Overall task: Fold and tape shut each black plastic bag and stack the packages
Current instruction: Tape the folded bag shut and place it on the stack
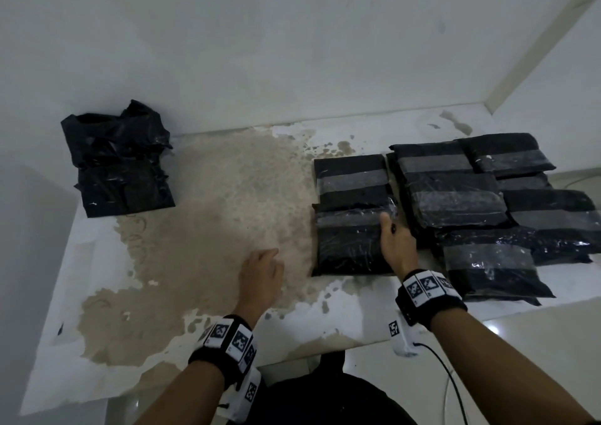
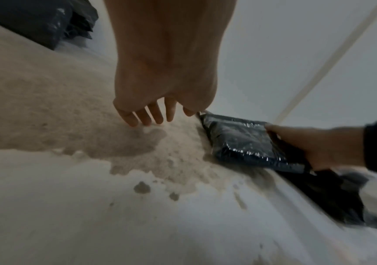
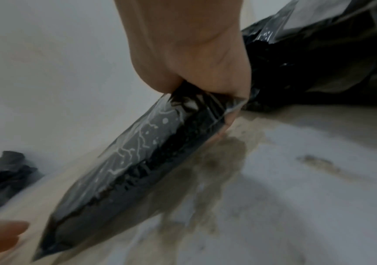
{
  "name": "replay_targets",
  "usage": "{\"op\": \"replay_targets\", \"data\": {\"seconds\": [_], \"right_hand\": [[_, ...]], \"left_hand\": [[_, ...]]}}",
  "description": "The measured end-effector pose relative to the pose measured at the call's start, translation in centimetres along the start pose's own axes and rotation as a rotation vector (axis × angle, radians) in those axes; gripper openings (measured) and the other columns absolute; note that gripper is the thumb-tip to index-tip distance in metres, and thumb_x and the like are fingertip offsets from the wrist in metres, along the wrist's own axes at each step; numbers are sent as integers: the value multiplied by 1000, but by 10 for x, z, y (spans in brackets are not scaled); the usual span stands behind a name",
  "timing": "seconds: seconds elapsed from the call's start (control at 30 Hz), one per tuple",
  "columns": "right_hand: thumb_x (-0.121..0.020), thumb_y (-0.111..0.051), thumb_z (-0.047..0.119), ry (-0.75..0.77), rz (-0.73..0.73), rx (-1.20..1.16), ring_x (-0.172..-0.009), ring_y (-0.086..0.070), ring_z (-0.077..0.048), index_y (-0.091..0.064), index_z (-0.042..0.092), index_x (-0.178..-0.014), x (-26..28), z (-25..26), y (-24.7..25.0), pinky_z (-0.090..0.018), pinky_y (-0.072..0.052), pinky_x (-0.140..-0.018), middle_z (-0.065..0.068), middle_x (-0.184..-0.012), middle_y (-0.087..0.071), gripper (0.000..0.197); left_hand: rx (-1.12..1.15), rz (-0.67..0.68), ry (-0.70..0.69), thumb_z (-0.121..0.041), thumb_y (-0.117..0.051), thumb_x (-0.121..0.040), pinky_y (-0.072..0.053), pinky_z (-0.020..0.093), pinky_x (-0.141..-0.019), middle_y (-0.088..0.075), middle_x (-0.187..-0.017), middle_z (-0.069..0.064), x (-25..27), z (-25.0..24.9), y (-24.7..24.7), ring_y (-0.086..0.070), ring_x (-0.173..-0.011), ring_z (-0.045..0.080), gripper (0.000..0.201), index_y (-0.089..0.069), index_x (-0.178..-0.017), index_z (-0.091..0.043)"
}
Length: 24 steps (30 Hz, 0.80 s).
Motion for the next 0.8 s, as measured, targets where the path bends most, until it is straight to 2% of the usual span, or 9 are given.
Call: {"op": "replay_targets", "data": {"seconds": [0.07, 0.17, 0.23, 0.3, 0.37, 0.4, 0.53, 0.67, 0.8], "right_hand": [[-103, -41, 53, 45, 0, 98, -125, -52, -48, -45, -2, -141, -4, -4, 1, -46, -42, -101, -32, -134, -56, 67], [-99, -47, 57, 249, -31, 341, -137, -39, -48, -24, -1, -156, 16, 0, -10, -52, -36, -111, -34, -150, -37, 84], [-98, -41, 65, 478, 8, 503, -148, -26, -41, -22, 11, -160, 39, 11, -32, -49, -25, -120, -24, -161, -26, 84], [-94, -25, 78, 656, 85, 674, -152, -21, -39, -25, 24, -160, 52, 17, -59, -51, -21, -121, -19, -164, -25, 86], [-90, -11, 84, 654, 128, 768, -152, -22, -39, -26, 30, -160, 51, 15, -71, -54, -21, -120, -18, -164, -27, 90], [-88, -9, 86, 632, 123, 783, -152, -22, -39, -26, 32, -160, 47, 13, -71, -55, -22, -120, -18, -164, -28, 91], [-86, -14, 87, 570, 71, 761, -153, -19, -39, -24, 33, -160, 38, 3, -56, -56, -19, -122, -17, -165, -25, 92], [-86, -11, 88, 587, 58, 741, -154, -17, -37, -24, 33, -160, 34, -5, -45, -55, -20, -122, -15, -166, -23, 92], [-85, -14, 86, 570, 85, 752, -156, -8, -35, -20, 34, -161, 35, -6, -47, -53, -12, -124, -14, -168, -16, 93]], "left_hand": [[-49, -32, -43, -29, -51, -102, -38, 45, -109, -52, -139, 6, 6, 1, -2, -48, -128, 28, 36, -63, -133, -16], [-81, -50, -64, -34, -48, -98, -40, 44, -107, -52, -137, 4, 8, 3, -4, -48, -126, 28, 39, -67, -127, -17], [-97, -58, -75, -28, -53, -100, -38, 41, -107, -52, -136, 3, 6, 2, -2, -47, -126, 27, 31, -67, -126, -18], [-106, -63, -73, -25, -55, -100, -37, 39, -106, -51, -136, 2, 6, -1, 2, -46, -125, 26, 29, -66, -126, -19], [-111, -65, -79, -23, -54, -101, -37, 39, -106, -51, -136, 2, 6, -2, 5, -46, -124, 27, 29, -66, -126, -19], [-109, -60, -82, -23, -53, -101, -37, 39, -106, -51, -136, 2, 6, -2, 5, -46, -125, 27, 29, -67, -126, -18], [-100, -26, -109, -22, -52, -102, -36, 37, -106, -52, -138, 1, 5, 5, 3, -45, -128, 26, 27, -67, -124, -18], [-83, -33, -131, -27, -48, -102, -36, 38, -106, -51, -139, 0, 8, 6, 4, -44, -129, 26, 30, -68, -122, -20], [-69, -11, -119, -26, -50, -101, -36, 41, -108, -51, -140, 1, 9, 6, 3, -43, -131, 26, 28, -68, -122, -20]]}}
Point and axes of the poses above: each hand's wrist, its own x-axis away from the middle knuckle, its own y-axis out of the back of the hand, z = x × y, the point moved 9 cm from there along -x, towards the middle knuckle
